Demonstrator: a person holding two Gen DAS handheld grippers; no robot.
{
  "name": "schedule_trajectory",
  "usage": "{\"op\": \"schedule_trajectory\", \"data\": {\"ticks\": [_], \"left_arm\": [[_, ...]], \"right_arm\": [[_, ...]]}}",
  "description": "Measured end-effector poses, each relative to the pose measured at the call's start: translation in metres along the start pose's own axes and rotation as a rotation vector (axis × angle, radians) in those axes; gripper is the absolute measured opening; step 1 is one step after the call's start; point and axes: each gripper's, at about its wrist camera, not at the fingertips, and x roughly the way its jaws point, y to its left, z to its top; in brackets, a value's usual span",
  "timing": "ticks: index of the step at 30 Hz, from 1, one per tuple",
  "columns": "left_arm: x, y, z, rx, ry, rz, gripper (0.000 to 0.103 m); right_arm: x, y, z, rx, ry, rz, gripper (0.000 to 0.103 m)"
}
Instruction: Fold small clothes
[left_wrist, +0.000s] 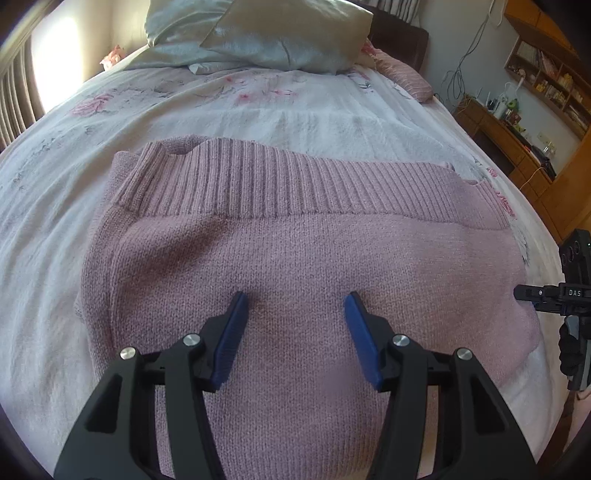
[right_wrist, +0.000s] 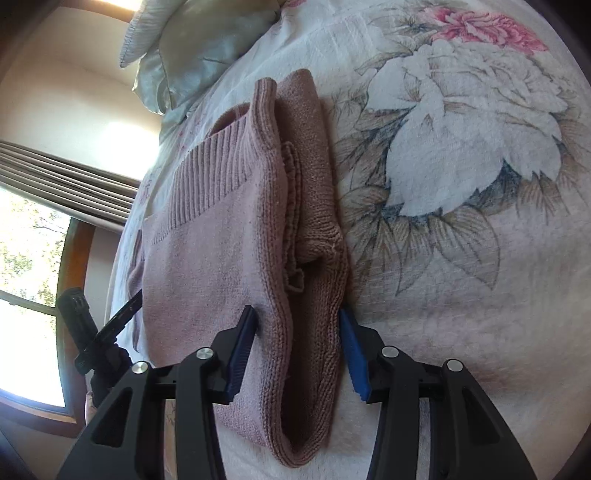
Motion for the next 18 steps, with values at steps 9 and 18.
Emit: {"op": "schedule_trajectory", "data": {"ticks": [9, 18], "left_arm": [[0.004, 0.004, -0.002, -0.011, 0.006, -0.020, 0.056], [0.005, 0.006, -0.003, -0.019, 0.004, -0.034, 0.056]], "right_arm": [[0.005, -0.014, 0.000, 0.030, -0.031, 0.063, 0.037], [0.004, -0.014, 0.001, 0.036, -0.036, 0.124, 0.022]]}}
